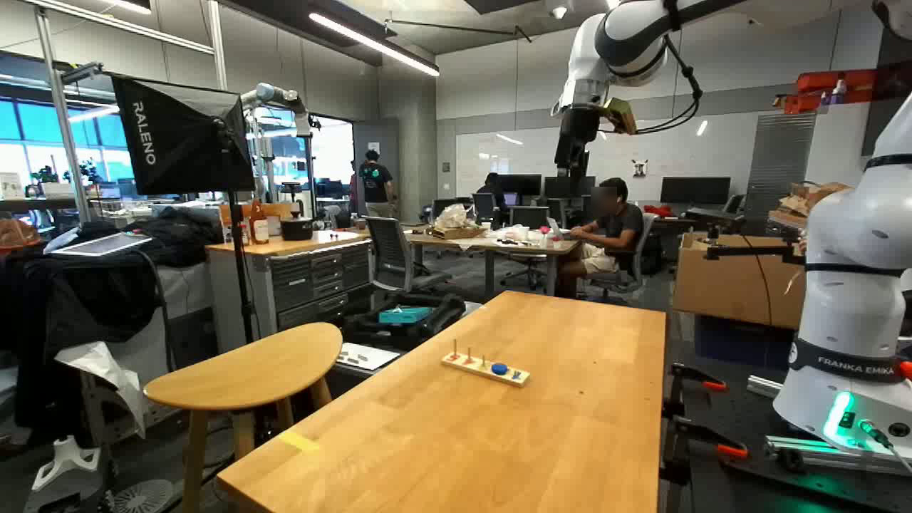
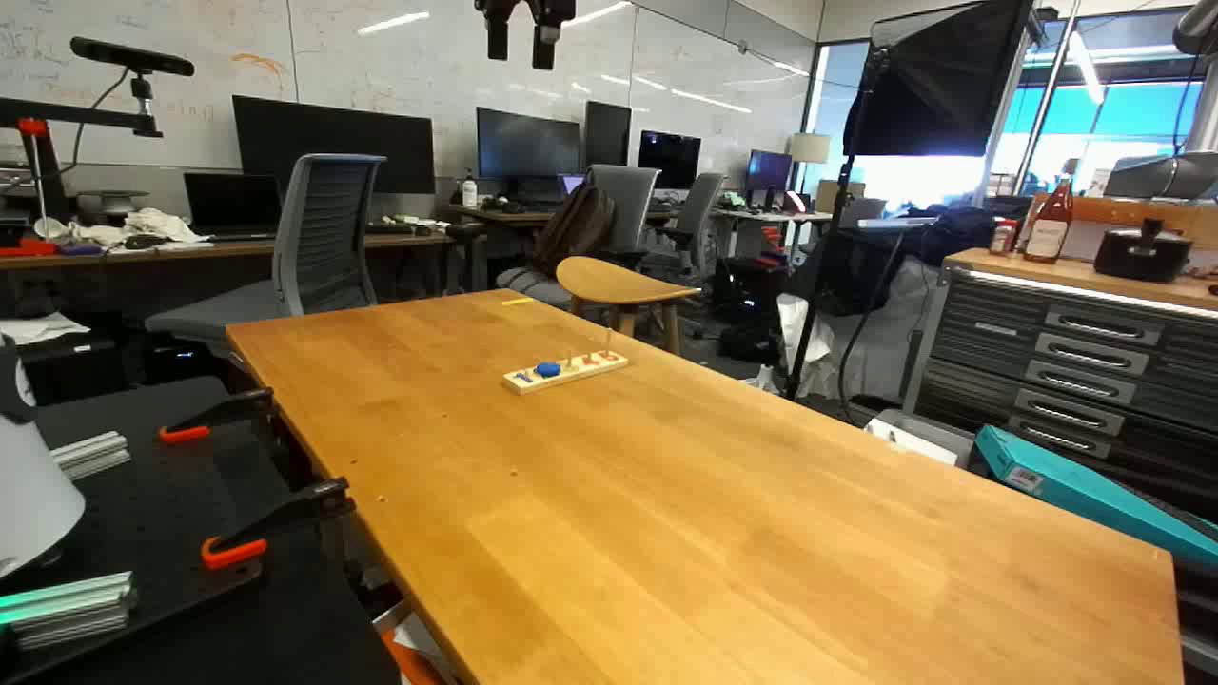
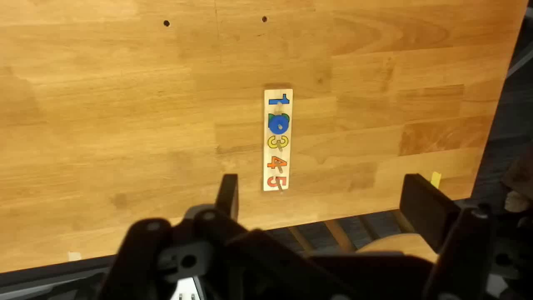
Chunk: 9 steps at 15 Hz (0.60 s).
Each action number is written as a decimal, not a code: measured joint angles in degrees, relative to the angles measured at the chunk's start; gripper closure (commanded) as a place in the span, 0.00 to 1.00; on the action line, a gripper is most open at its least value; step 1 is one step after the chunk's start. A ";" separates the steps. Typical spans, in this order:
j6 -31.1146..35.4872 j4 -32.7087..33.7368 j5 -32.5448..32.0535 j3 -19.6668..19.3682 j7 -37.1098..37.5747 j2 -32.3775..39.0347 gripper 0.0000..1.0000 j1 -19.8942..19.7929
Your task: Remove the blue circle from the wooden object.
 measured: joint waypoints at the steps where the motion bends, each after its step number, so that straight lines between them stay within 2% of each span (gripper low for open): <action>1: 0.01 0.13 0.00 0.00 0.00 -0.03 0.00 0.00; 9: 0.49 0.02 -0.20 0.59 0.00 0.06 0.00 -0.02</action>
